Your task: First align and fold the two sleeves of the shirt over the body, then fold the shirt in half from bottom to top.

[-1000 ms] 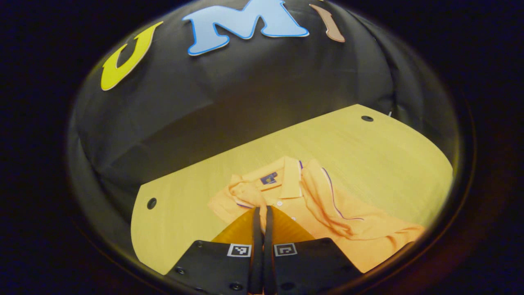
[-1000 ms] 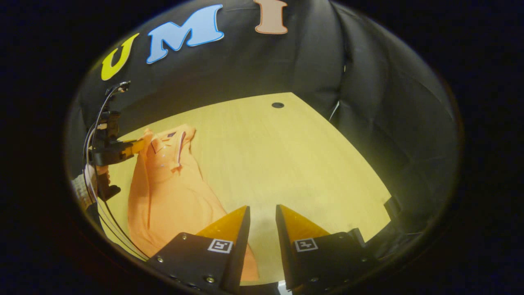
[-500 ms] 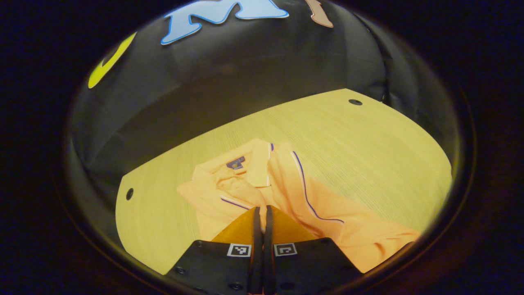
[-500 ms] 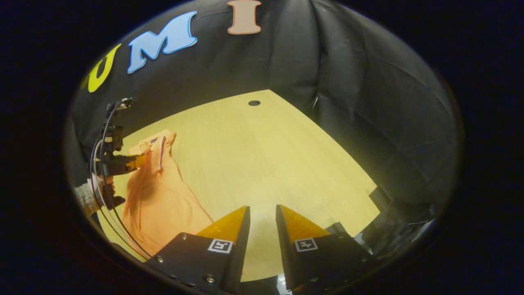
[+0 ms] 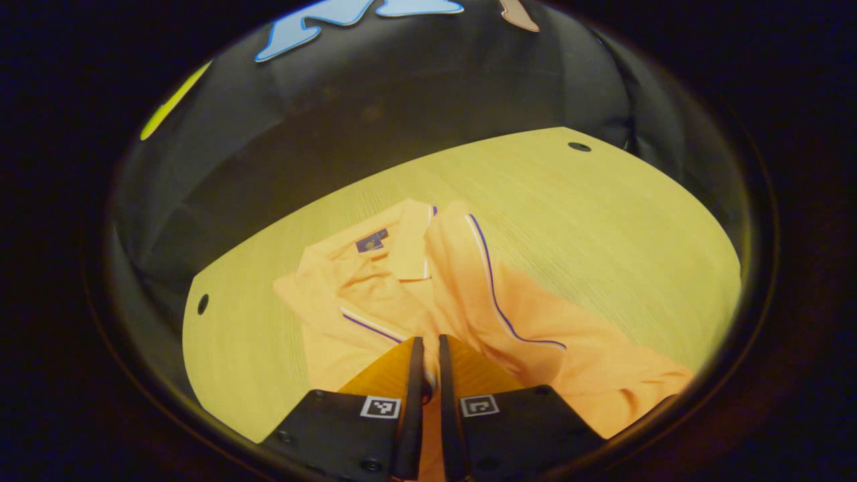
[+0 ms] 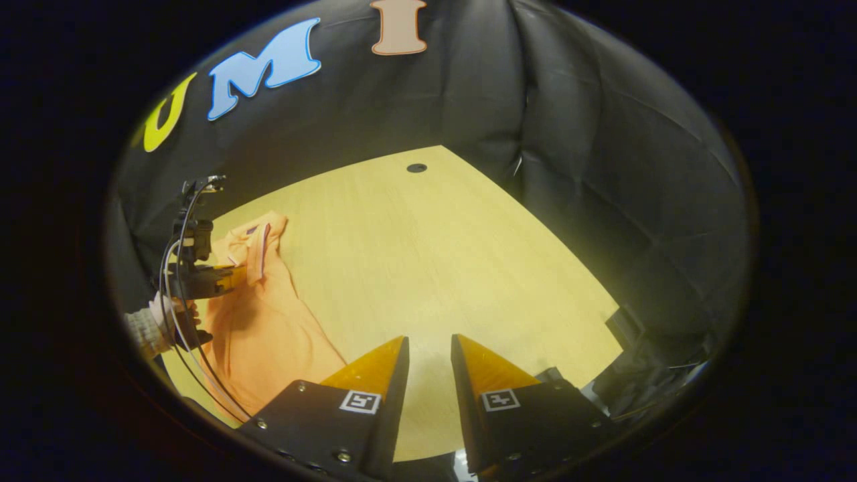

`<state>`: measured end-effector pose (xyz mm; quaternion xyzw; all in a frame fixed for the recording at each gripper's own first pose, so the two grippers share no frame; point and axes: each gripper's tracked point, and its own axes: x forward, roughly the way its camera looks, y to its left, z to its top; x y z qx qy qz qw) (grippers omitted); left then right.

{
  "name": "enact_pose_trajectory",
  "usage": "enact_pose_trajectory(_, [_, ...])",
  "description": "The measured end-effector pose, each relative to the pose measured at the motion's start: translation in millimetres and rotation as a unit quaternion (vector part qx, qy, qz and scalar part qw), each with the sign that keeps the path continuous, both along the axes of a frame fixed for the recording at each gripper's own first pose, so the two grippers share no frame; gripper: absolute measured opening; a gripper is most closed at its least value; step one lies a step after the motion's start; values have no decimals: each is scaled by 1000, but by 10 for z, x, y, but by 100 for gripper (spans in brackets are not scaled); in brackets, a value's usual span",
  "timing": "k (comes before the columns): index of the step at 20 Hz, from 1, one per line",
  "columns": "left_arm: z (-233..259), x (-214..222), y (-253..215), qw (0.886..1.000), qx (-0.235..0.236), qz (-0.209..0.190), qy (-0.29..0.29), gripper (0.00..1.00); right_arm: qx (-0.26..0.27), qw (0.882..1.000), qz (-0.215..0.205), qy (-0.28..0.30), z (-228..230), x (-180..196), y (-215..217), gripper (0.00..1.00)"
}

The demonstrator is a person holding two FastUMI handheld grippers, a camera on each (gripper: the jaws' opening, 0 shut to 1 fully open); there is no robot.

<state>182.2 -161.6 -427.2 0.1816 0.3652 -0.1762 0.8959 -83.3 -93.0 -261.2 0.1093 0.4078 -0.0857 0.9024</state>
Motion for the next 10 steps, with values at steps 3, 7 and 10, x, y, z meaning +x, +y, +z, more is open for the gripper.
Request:
enact_pose_trajectory(3, [19, -9, 62, 1000, 0, 4, 2, 49, 3, 1000, 11, -3, 1, 55, 67, 40])
enact_pose_trajectory(7, [191, -116, 199, 1000, -21, 22, -4, 71, 8, 999, 34, -10, 13, 165, 208, 40])
enact_pose_trajectory(10, [402, -237, 369, 998, -41, 42, -18, 71, 14, 998, 61, -12, 0, 242, 371, 40])
